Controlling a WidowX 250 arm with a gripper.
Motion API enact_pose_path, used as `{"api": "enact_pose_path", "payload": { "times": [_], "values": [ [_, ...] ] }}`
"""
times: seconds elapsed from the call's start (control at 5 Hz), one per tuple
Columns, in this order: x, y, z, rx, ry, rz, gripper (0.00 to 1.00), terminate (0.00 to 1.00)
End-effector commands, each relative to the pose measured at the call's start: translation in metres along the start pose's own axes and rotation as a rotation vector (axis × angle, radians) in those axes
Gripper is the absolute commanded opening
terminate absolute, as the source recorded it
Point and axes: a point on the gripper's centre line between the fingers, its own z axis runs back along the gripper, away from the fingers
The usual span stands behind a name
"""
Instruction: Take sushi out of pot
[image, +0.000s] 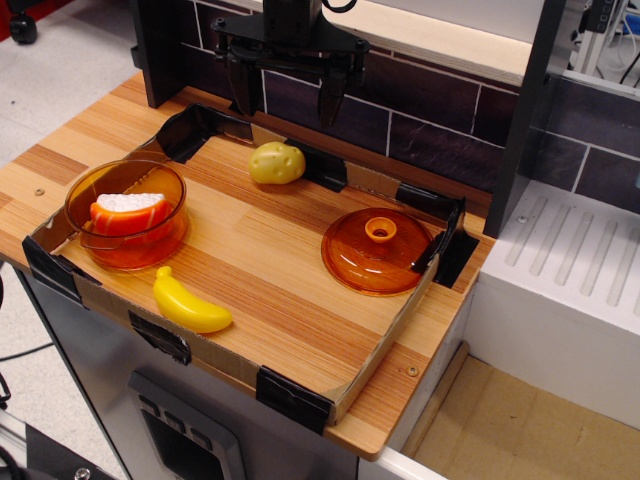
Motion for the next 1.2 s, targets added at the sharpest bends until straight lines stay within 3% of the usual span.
{"api": "enact_pose_path", "payload": {
  "times": [0.0, 0.2, 0.4, 0.6, 0.8, 1.0],
  "values": [
    [0.000, 0.000, 0.000, 0.000, 0.000, 0.000, 1.00, 0.00],
    [0.008, 0.009, 0.004, -0.031, -0.016, -0.223, 1.00, 0.00],
    [0.012, 0.019, 0.004, -0.076, 0.065, -0.365, 1.00, 0.00],
    [0.017, 0.035, 0.011, -0.050, 0.024, -0.607, 1.00, 0.00],
    [0.023, 0.068, 0.016, -0.147, 0.106, -0.850, 1.00, 0.00],
    [0.025, 0.094, 0.019, -0.178, 0.173, -1.012, 1.00, 0.00]
  ]
}}
